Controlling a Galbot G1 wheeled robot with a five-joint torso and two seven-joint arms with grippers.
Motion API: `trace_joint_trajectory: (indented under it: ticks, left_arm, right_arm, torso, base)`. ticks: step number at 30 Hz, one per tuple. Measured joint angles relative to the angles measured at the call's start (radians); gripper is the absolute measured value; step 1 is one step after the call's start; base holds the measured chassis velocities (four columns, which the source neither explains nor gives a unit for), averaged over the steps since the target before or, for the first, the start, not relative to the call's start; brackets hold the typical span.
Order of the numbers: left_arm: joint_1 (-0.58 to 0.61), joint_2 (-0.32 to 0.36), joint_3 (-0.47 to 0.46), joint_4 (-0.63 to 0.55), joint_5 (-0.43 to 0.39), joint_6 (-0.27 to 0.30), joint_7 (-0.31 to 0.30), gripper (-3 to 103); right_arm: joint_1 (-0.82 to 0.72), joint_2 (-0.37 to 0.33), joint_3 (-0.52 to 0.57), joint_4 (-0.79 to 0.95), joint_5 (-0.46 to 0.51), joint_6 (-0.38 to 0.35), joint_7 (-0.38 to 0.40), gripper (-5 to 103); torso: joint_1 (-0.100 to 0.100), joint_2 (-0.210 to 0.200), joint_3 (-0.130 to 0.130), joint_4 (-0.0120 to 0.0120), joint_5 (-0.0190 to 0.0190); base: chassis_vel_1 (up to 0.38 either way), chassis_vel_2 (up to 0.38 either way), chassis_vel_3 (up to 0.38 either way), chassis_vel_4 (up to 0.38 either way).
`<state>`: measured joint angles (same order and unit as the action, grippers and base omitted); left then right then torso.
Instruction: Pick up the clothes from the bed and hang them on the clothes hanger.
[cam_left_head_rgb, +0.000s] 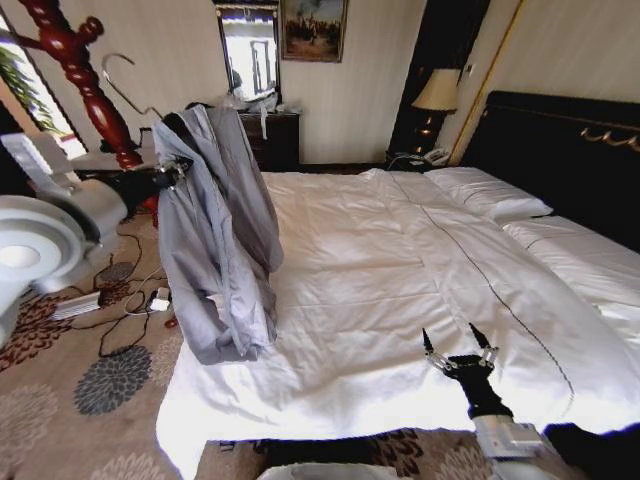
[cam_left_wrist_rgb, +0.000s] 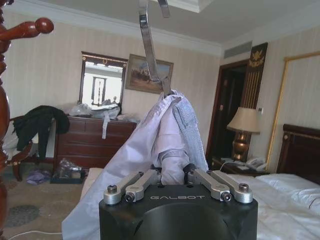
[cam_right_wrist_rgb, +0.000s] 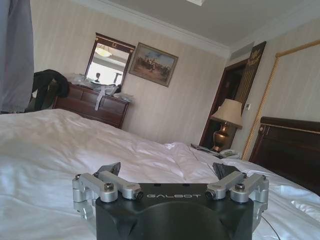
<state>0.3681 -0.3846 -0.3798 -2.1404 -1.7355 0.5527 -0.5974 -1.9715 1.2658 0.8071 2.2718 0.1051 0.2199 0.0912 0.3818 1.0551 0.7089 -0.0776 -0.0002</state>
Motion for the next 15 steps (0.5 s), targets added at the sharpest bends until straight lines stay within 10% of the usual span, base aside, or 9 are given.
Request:
trace_joint_trajectory:
  ticks: [15]
  left_arm:
    - [-0.532,-0.231,0.454,0.201,-0.039,0.049,-0.13,16]
  right_arm:
    - [0.0,0.0,0.0,0.0,0.0,0.0,0.0,100]
  torso:
    - [0.0,0.0,0.0,-0.0006,0.0003]
  base:
    - [0.0,0.0,0.0,0.0]
